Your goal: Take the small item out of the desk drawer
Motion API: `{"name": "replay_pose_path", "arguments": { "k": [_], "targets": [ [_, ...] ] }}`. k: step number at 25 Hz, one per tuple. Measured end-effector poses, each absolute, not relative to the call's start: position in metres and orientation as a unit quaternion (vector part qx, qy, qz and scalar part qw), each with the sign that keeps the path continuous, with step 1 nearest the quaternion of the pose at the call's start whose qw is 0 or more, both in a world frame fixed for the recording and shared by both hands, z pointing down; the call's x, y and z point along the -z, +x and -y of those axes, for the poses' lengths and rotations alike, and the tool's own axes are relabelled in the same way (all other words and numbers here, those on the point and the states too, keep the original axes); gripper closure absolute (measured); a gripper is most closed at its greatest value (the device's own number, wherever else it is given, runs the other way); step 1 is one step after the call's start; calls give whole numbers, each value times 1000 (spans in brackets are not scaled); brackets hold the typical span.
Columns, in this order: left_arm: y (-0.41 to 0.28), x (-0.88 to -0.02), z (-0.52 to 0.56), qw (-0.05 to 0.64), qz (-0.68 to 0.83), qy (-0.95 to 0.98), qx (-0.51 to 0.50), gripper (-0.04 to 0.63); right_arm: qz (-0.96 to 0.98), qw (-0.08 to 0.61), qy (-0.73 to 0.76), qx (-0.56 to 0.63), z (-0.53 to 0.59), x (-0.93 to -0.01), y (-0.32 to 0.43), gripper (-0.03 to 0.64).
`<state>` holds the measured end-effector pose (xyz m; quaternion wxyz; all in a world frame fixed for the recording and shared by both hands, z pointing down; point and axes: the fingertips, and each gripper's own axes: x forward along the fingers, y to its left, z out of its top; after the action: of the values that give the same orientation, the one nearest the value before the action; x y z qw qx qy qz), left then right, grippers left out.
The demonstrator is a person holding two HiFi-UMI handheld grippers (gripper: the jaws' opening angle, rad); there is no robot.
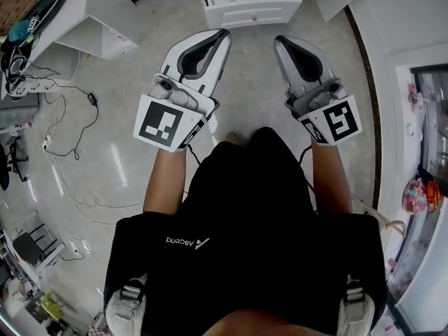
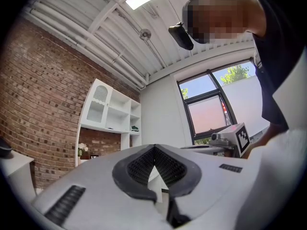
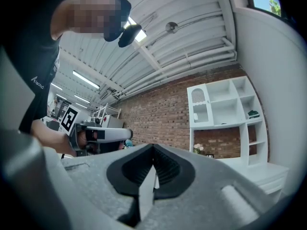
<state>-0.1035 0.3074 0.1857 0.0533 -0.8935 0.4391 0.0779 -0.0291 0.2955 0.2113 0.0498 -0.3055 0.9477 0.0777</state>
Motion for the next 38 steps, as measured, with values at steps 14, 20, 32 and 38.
{"name": "replay_pose_path", "arguments": {
  "k": [14,20,32,38],
  "targets": [
    [-123,-196,-222,64,-449,-889,-63,597,-946,53,-306,-89,-209,-217,-35,615],
    [-119,-208,-151,62,-453,-888,-44,597,-949,43,-297,-98,-139,-224,-33,615],
    [-103,-261,8,25,-474,-880,33,597,-959,29,-269,-86,18,-246,-12,615],
    [-98,-296,80,2,-482,-873,73,597,-965,24,-249,-76,81,-258,-1,615]
  ]
}}
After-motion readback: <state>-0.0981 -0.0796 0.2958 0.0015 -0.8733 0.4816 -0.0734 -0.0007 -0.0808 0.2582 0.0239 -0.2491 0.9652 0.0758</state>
